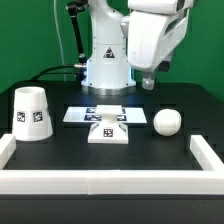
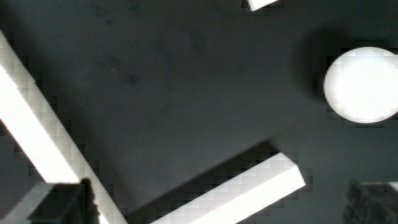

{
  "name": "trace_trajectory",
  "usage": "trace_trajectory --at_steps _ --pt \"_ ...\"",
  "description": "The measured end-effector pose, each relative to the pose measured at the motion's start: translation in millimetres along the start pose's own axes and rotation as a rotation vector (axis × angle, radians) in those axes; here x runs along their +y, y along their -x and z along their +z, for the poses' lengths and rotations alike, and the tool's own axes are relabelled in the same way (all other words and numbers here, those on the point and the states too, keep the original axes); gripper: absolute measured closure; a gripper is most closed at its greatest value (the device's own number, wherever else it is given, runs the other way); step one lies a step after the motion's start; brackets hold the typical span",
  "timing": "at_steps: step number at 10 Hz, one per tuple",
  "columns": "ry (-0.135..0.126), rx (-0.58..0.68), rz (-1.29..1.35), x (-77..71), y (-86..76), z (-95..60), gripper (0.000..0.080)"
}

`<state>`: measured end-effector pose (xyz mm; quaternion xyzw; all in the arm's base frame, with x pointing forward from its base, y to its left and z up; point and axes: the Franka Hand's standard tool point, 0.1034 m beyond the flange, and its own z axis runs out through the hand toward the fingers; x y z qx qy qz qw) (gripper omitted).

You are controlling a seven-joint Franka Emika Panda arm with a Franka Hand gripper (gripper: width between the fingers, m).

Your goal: Assemble lamp

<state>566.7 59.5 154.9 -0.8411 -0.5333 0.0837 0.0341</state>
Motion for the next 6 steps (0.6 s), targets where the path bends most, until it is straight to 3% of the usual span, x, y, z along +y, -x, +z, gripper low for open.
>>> trace_trajectory --at_steps 6 --pt "-0.001 -0.001 0.000 -0.1 0.4 0.5 0.0100"
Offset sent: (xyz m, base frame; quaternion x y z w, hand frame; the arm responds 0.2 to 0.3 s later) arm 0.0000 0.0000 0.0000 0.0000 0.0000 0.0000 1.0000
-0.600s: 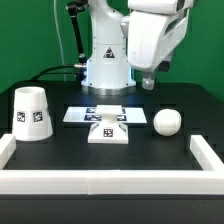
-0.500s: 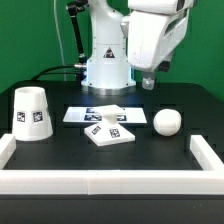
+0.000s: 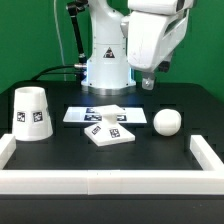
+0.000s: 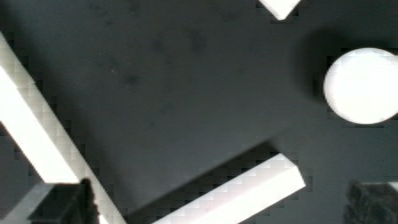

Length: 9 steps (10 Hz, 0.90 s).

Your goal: Assemble lamp

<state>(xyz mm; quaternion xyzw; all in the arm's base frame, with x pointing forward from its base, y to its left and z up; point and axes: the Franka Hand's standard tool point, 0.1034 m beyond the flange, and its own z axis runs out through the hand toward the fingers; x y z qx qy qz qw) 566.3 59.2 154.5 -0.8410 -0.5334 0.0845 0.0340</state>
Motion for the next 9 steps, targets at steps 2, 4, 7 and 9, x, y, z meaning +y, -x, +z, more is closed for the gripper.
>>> trace_trajectory --at_steps 2,4,7,9 --pt "0.000 0.000 0.000 -0.1 0.1 0.2 0.0100" --pt "0.000 0.000 0.002 1.1 2.2 -0.2 0.0100" --pt "0.046 0.025 0.062 -10.0 46.2 -2.7 0.0100" --pt "0.046 0.033 0.092 -20.7 77.2 8.5 0.0100"
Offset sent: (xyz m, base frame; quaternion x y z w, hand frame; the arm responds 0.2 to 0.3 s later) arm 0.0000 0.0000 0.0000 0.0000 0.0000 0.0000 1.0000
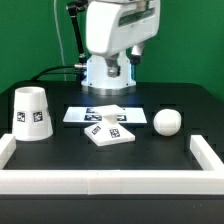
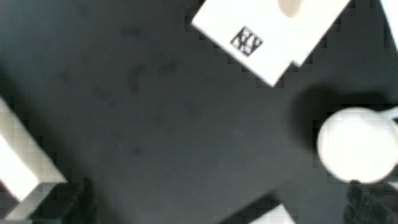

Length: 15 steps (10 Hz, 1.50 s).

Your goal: Assemble lamp

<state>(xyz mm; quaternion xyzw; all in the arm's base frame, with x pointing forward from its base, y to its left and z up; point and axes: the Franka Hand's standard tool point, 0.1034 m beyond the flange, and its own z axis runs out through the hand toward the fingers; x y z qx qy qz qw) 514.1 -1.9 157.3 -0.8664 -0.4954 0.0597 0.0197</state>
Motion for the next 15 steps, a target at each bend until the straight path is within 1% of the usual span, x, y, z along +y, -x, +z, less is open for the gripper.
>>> trace_trajectory --at_steps 1,3,6,7,8,10,11,12,15 --pt "-0.009 -0.002 0.000 -0.2 7.1 4.4 0.0100" --pt "-0.008 -0.002 0.137 -0.8 4.4 4.1 0.0100" --pt "-0.007 -0.001 0.306 -1.3 5.6 6.4 0.0100" --pt "0.008 0.013 0.430 -3.0 12.0 13.8 0.0100" --pt "0.016 0.022 0.540 -7.8 22.4 24.5 0.0100" --pt "0.021 0.048 0.704 -13.8 29.6 40.0 0.0100" --pt "0.022 0.066 0.760 -16.3 30.3 46.7 0.0100" --pt "0.005 0.077 0.823 -18.0 29.4 48.3 0.0100" --pt "0.005 0.078 0.799 -18.5 29.5 49.0 0.0100"
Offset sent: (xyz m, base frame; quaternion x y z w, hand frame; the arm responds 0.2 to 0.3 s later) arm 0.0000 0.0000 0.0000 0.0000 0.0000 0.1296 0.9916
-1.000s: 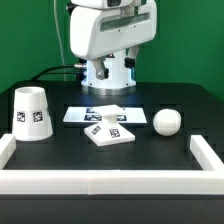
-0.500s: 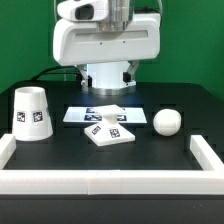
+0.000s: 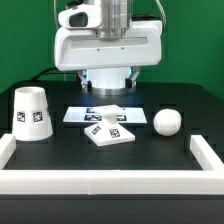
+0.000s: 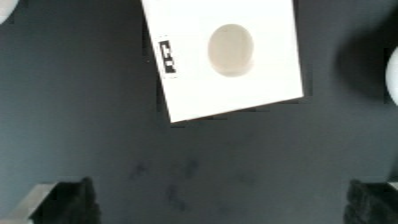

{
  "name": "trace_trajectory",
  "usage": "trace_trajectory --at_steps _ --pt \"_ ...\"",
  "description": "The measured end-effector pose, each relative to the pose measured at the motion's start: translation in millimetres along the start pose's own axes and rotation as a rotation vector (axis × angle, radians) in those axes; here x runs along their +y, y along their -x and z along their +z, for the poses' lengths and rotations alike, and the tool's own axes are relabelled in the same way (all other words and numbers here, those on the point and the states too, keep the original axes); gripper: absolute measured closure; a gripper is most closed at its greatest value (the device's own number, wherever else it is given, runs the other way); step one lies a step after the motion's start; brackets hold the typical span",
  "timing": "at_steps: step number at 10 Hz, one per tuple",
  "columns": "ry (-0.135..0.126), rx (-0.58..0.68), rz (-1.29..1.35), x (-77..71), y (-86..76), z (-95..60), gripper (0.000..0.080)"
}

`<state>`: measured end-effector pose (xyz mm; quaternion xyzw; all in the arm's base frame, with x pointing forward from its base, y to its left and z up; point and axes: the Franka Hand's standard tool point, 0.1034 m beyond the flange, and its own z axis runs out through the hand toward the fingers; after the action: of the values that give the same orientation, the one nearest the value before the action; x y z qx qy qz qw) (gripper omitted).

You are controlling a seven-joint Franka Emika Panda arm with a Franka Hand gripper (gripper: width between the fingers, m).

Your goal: Assemble lamp

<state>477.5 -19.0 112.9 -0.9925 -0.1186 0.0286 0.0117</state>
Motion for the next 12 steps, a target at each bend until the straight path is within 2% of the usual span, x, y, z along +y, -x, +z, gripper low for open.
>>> trace_trajectory --at_steps 4,5,9,12 --pt "0.003 0.032 -0.135 -6.0 21.8 25.3 0.0100" --pt "0.001 0.027 -0.136 -4.5 23.2 30.0 0.0100" --pt "-0.001 0.022 -0.135 -8.1 23.2 32.2 0.0100" --pt "-0.005 0.014 -0.137 -9.6 24.9 45.2 0.0100"
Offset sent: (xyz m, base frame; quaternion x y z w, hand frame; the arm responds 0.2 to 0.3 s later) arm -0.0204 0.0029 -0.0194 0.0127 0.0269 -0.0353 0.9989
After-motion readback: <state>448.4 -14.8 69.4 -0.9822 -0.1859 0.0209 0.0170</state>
